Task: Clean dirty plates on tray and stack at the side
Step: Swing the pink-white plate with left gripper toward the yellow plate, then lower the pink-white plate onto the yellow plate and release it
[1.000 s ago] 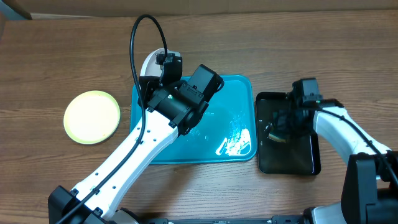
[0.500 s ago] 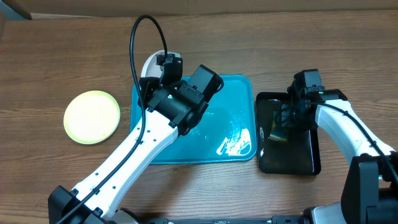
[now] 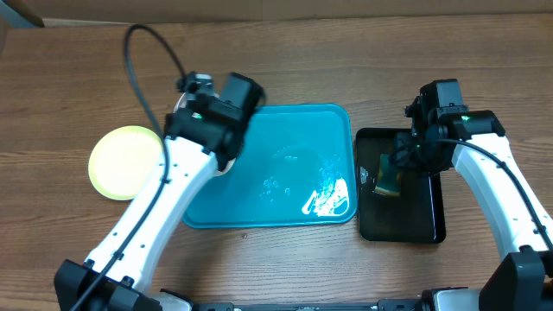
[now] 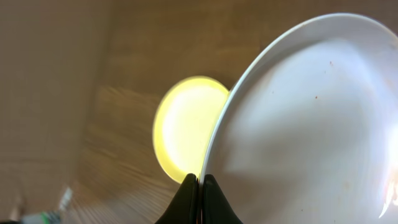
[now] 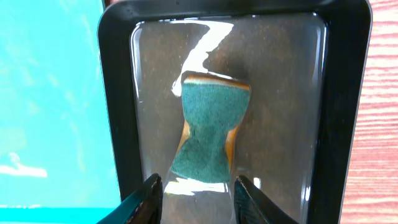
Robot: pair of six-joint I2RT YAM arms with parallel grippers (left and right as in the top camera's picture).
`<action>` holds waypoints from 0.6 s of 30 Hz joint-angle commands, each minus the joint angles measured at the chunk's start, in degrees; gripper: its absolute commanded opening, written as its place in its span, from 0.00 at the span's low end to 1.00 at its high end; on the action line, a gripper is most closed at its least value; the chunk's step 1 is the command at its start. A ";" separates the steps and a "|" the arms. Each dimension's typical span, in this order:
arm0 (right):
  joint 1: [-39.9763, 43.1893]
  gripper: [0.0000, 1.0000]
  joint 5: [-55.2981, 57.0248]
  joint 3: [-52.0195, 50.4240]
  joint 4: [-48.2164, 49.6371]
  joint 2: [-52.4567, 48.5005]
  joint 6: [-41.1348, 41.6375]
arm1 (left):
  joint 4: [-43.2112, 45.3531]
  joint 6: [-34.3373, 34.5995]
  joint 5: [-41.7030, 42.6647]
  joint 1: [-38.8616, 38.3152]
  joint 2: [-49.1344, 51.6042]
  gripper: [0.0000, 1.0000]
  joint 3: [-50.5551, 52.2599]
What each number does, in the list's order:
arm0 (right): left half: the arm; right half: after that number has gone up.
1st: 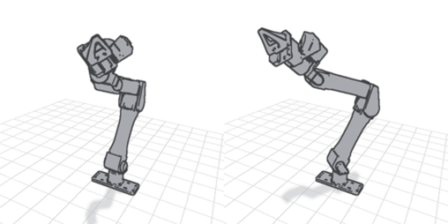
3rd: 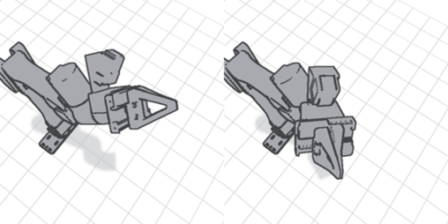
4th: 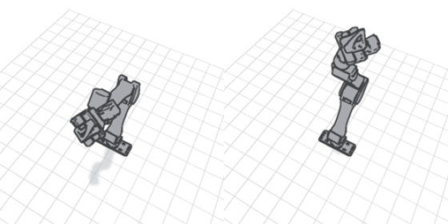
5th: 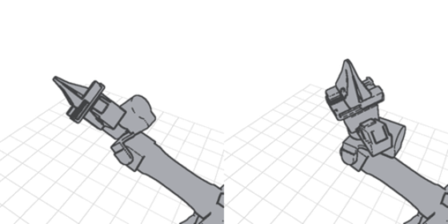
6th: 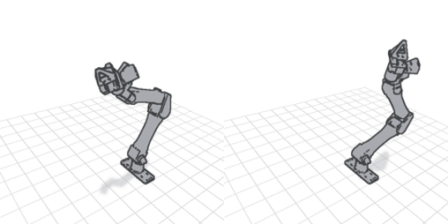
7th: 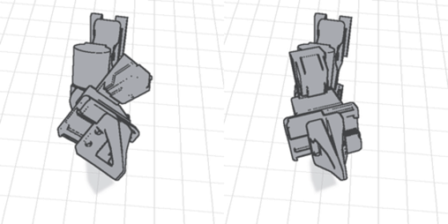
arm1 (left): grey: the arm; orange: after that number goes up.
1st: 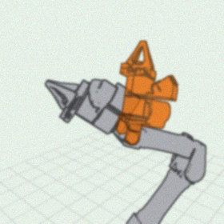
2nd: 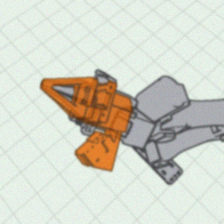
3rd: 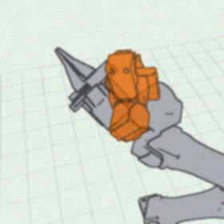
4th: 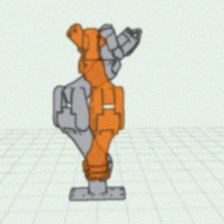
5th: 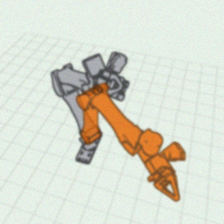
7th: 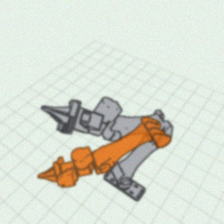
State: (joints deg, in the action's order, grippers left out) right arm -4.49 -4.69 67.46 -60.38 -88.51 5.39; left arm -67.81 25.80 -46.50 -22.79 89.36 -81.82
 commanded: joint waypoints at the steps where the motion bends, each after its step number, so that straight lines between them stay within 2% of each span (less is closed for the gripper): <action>1: 0.07 0.39 -0.55 1.03 -0.57 1.03 0.37 | 0.11 1.66 15.41 6.10 -1.42 0.04 -1.31; 6: 0.07 0.39 -0.55 1.03 -1.33 1.03 0.37 | -0.33 1.03 31.12 16.55 -1.42 0.04 -1.31; 10: 0.07 0.39 -0.55 1.03 -1.68 1.03 0.37 | -0.92 -0.07 40.59 25.00 -1.42 0.04 -1.31; 18: 0.07 0.39 -0.57 1.03 -1.92 1.03 0.37 | -0.33 0.13 41.22 41.94 -1.42 0.04 -1.22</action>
State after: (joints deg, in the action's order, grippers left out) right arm -4.49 -4.71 67.46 -62.57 -88.44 5.58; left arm -68.82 25.98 -7.64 14.63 89.36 -81.82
